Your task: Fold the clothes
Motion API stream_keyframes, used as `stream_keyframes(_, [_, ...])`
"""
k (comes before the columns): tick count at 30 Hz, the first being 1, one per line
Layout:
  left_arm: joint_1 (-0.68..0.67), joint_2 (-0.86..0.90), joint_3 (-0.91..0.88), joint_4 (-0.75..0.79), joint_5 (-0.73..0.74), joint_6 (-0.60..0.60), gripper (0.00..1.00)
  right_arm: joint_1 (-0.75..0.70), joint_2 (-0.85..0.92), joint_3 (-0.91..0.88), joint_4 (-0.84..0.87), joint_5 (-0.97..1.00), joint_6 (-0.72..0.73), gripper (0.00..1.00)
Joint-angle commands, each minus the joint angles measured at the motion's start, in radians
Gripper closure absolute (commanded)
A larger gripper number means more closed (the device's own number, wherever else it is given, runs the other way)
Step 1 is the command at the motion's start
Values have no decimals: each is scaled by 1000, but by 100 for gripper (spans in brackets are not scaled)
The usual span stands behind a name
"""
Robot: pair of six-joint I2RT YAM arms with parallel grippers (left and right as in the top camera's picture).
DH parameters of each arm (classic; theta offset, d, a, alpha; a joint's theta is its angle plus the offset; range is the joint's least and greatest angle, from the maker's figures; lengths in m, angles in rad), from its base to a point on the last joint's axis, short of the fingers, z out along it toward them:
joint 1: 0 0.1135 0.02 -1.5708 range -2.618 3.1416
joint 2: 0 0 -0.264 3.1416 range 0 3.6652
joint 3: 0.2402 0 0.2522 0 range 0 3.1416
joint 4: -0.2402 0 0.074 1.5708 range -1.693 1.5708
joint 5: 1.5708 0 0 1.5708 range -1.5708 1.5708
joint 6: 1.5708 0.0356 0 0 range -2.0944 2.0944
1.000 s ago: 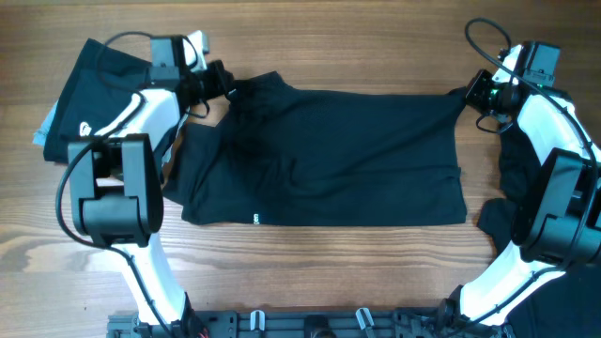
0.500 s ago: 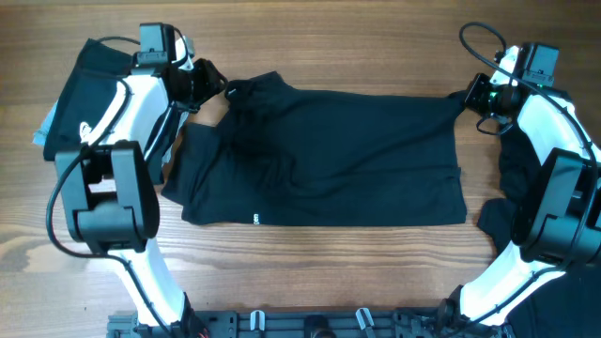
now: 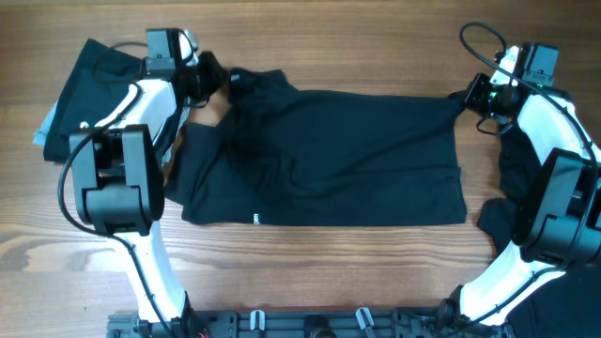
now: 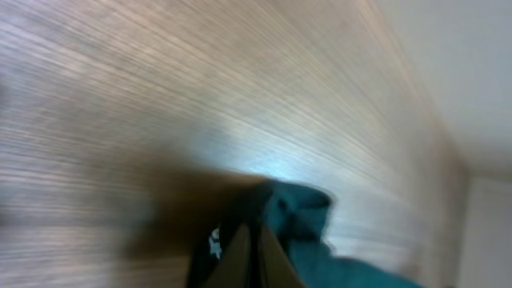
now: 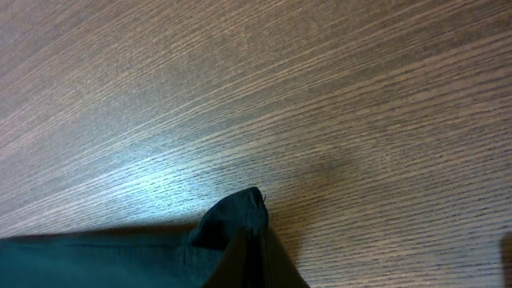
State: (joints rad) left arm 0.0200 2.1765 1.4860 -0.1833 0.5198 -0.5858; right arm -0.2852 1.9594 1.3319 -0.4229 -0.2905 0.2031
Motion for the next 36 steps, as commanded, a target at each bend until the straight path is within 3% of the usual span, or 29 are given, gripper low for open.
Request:
stream_keyframes(1, [5,-8,17,80,69,-77,96,-4,-14,-3,15,6,-20,96])
stream_keyframes(5, [5,-19,50,159,84,-56,96,-4,-14,-3,70,5,-21,96])
stream_keyframes(14, [4,-53,141,173,166,82,96,-5,-14,-3,140,6,-23,96])
stream_keyframes(24, [4,-57,162,331,188,51,96,-8,-14,-3,78,88,12,95])
stream_keyframes(31, [4,-58,164,222,296,56,96,-11,-29,-3,71,-13,-103,94])
stream_keyframes(36, [3,-75,164,53,317,166,96,-11,-67,-3,72,-133,-166,92])
